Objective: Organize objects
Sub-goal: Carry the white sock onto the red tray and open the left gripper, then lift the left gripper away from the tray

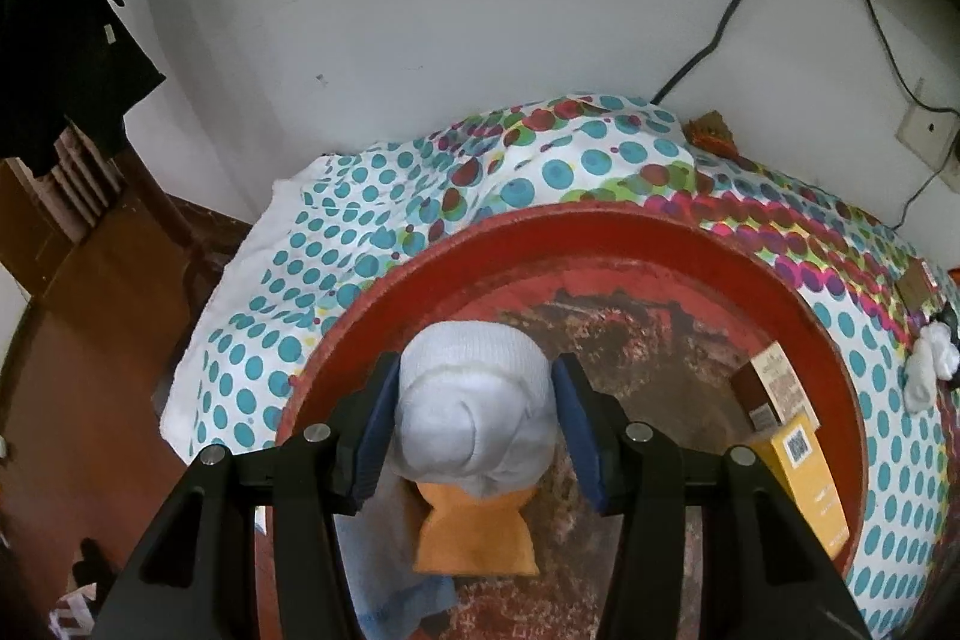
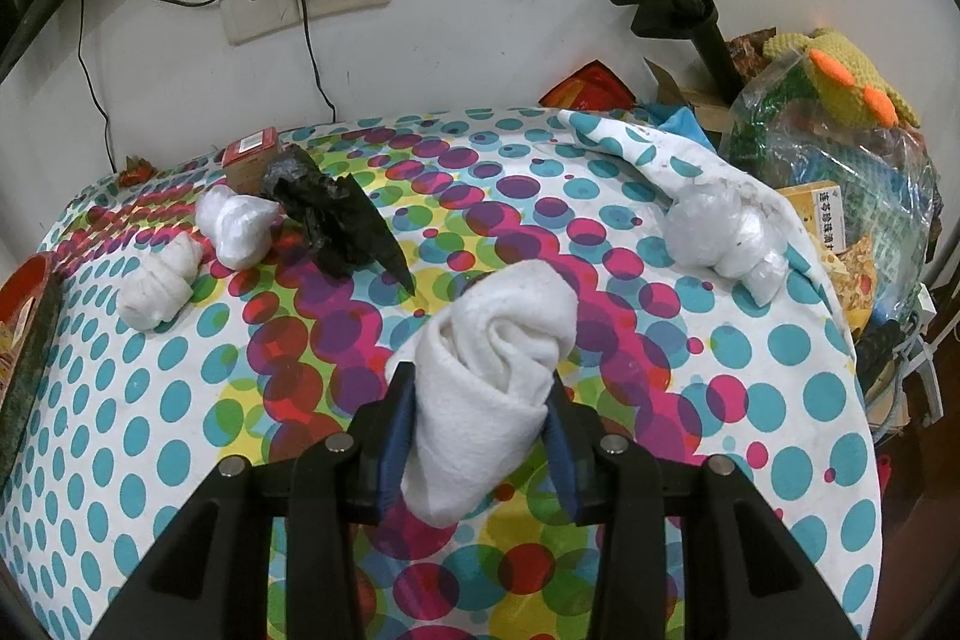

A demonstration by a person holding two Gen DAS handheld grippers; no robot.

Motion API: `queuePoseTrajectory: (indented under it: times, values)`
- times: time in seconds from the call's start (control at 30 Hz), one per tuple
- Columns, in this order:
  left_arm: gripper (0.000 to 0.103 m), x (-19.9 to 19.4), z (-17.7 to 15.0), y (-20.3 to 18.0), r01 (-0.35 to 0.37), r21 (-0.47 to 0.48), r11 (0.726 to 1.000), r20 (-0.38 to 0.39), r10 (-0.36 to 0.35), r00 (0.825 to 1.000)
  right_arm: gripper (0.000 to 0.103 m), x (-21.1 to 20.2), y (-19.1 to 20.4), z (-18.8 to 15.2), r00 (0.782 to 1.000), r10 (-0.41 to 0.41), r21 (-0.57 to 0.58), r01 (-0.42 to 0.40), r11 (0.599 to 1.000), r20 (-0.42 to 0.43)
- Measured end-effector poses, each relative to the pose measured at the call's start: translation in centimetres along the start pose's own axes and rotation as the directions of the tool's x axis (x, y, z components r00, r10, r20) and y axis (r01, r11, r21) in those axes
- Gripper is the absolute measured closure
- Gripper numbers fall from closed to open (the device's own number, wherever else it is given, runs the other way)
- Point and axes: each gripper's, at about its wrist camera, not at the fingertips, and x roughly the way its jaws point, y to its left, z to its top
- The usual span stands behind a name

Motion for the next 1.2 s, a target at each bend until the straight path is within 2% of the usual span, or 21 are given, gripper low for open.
queuePoseTrajectory:
  times: [0.27,0.7,0.83,1.2]
  values:
    - [0.055,1.8,1.7,0.5,-0.021,-0.023,1.000,-0.011,0.021,1.000,0.062,0.0,0.2,0.0,1.000,-0.014,-0.013,0.014,1.000,0.000]
    - [0.052,3.3,1.5,1.1,-0.006,-0.020,1.000,-0.036,0.005,0.999,0.062,0.0,0.7,0.0,0.999,-0.047,-0.046,0.046,0.998,-0.001]
    - [0.053,3.2,1.3,1.2,0.018,-0.023,1.000,-0.039,-0.018,0.999,0.062,0.0,0.8,0.0,0.999,-0.053,-0.054,0.053,0.997,-0.001]
    - [0.039,0.0,-0.4,0.4,0.043,-0.007,0.999,0.011,-0.043,0.999,0.062,0.0,0.8,-0.1,0.999,-0.055,-0.057,0.055,0.997,0.000]
